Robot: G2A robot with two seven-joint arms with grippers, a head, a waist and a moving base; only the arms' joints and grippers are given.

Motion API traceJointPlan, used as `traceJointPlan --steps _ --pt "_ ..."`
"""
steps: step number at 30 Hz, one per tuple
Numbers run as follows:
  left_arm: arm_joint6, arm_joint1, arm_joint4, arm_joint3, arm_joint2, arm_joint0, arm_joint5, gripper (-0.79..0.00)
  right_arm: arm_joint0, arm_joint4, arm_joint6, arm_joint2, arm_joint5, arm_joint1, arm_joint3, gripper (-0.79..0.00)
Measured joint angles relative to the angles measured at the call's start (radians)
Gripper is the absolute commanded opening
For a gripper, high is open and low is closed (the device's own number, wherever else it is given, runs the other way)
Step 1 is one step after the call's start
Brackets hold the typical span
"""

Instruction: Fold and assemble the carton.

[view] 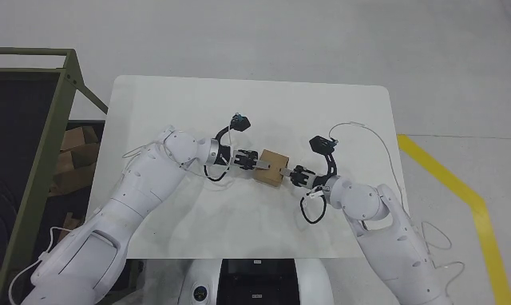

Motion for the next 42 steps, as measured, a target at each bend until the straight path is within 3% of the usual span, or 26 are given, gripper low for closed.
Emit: traceJointPlan --steps 9,15,16,18,19,21,22,30,38,40,42 --pt "0.010 0.002 0.002 -0.006 -0.008 0.002 -0.010 -0.265 -0.019 -0.012 -0.031 0.001 -0.005 0.005 -0.030 -0.453" --pt "0.049 0.014 0.014 -0.028 -0.046 0.014 -0.027 -0.228 -0.025 -0.061 -0.045 -0.009 -0.051 0.010 -0.053 -0.400" --pt "0.051 0.017 0.015 -0.033 -0.054 0.016 -0.028 -0.222 -0.026 -0.073 -0.047 -0.010 -0.056 0.011 -0.061 -0.351" --pt "0.057 0.023 0.016 -0.046 -0.073 0.021 -0.031 -0.197 -0.030 -0.104 -0.045 -0.013 -0.075 0.014 -0.083 -0.028" --pt "0.062 0.027 0.015 -0.056 -0.087 0.026 -0.035 -0.179 -0.032 -0.130 -0.041 -0.015 -0.091 0.017 -0.098 0.000" --pt "0.066 0.035 0.013 -0.072 -0.109 0.036 -0.039 -0.117 -0.036 -0.172 -0.035 -0.018 -0.121 0.021 -0.121 0.000" --pt "0.068 0.040 0.014 -0.084 -0.124 0.043 -0.041 0.000 -0.041 -0.193 -0.034 -0.015 -0.137 0.024 -0.135 0.000" --pt "0.072 0.069 0.029 -0.186 -0.204 0.103 -0.059 0.000 -0.050 -0.199 -0.030 -0.007 -0.165 0.028 -0.154 0.000" --pt "0.071 0.070 0.029 -0.188 -0.204 0.104 -0.059 0.000 -0.051 -0.199 -0.033 -0.008 -0.168 0.028 -0.156 0.000" --pt "0.071 0.070 0.029 -0.188 -0.204 0.104 -0.059 0.000 -0.065 -0.207 -0.087 -0.007 -0.222 0.031 -0.148 0.000" --pt "0.071 0.070 0.029 -0.188 -0.204 0.104 -0.059 0.000 -0.086 -0.242 -0.210 0.006 -0.349 0.039 -0.117 0.000"
